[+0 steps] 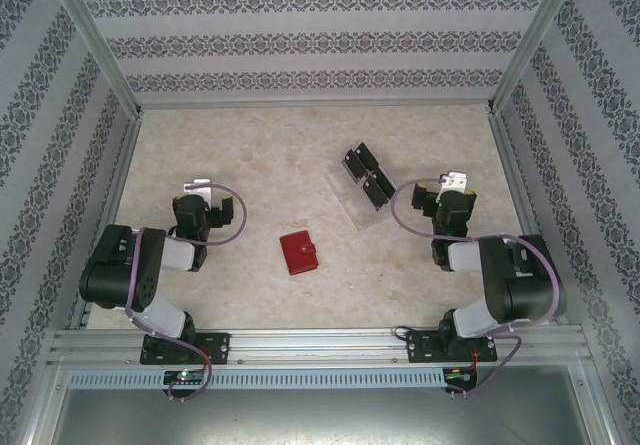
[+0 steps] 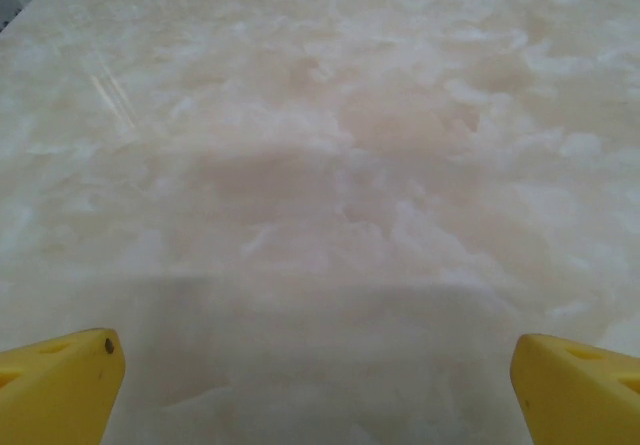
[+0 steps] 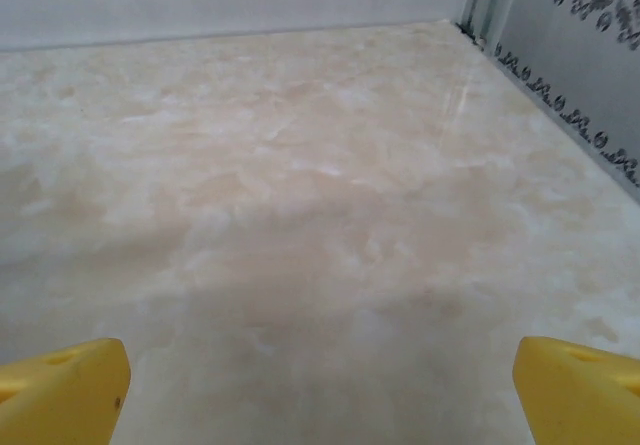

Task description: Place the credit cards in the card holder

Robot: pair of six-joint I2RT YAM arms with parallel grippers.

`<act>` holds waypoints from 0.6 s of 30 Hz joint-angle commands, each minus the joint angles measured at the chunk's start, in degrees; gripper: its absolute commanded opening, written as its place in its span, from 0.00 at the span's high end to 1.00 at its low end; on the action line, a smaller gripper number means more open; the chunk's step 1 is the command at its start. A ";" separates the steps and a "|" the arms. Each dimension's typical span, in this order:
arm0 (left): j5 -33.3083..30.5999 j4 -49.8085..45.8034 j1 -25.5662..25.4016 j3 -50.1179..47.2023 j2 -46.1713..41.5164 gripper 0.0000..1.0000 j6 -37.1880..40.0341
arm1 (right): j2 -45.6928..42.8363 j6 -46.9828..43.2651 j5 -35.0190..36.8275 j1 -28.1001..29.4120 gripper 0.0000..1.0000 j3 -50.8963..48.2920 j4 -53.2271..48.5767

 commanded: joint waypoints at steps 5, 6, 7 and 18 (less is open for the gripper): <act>4.09 2.48 2.31 2.44 -0.27 0.00 -0.61 | -0.42 -0.90 -3.87 -0.99 0.02 2.39 0.64; 4.07 3.05 2.38 2.37 -0.13 0.00 -0.55 | -0.44 -1.16 -3.79 -0.91 0.02 2.51 0.42; 4.12 3.06 2.39 2.40 -0.01 0.00 -0.54 | 0.10 -1.57 -2.42 -0.22 0.02 2.12 2.27; 4.16 2.64 2.48 2.62 0.01 0.00 -0.63 | -0.01 -2.32 -2.20 0.60 0.02 2.92 0.52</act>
